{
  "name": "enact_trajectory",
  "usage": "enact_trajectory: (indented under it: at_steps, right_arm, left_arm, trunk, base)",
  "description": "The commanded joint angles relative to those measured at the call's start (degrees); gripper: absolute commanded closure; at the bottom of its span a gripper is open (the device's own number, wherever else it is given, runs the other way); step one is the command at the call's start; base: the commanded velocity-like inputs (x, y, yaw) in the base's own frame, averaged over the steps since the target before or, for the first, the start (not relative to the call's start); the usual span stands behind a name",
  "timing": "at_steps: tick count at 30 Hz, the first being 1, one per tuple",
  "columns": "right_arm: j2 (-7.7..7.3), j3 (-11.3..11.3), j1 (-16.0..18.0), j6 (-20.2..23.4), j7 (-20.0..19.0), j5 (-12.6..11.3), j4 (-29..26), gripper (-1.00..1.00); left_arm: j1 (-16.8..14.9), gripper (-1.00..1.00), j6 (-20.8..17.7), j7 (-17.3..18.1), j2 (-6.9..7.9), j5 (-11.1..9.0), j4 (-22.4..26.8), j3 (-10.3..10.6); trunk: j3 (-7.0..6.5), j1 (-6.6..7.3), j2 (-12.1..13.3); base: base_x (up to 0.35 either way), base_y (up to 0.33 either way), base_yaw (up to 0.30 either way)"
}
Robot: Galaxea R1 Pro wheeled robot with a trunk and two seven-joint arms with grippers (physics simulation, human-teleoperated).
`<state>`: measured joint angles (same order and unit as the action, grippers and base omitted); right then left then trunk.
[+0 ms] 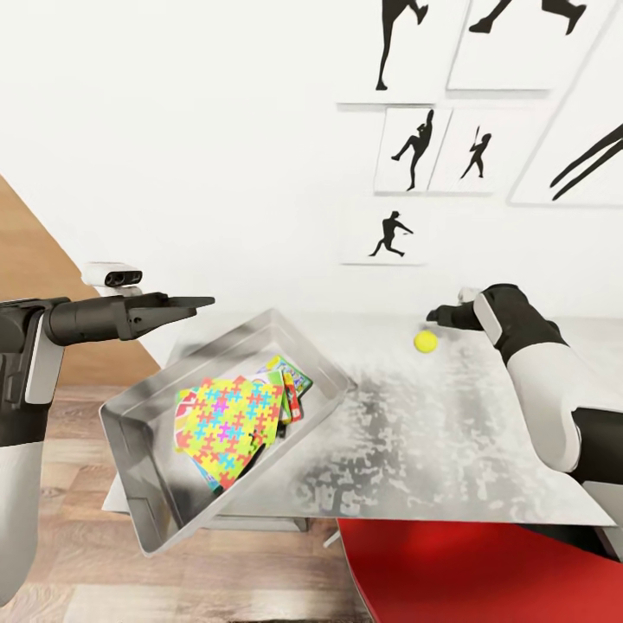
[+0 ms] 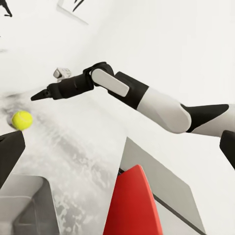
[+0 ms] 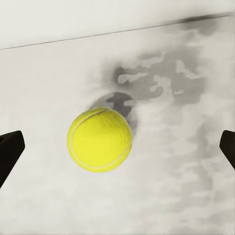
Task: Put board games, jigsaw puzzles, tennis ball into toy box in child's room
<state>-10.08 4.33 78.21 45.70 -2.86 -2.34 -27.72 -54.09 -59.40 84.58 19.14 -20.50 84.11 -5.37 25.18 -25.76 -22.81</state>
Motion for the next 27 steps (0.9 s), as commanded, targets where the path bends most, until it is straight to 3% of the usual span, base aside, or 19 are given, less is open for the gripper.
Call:
enact_trajectory:
  at_steps: [1,27]
  right_arm:
    - [0.00,0.16,0.11,0.25,-0.04,-0.21,-0.03,-1.00]
    - [0.60,0.15,0.94,0.40,-0.04,-0.16,-0.12,-1.00]
  left_arm:
    - [-0.03,-1.00,-0.60,0.15,0.02,-0.06,0.00,0.01]
    - [-0.05,-1.00,-0.60,0.15,0.02,-0.07,0.00,0.05]
  trunk:
    - [0.19,-0.03,-0.11]
    - [2.64,-0.03,-0.11]
  base:
    - [0.000,0.000,0.000]
    - [0.000,0.000,0.000]
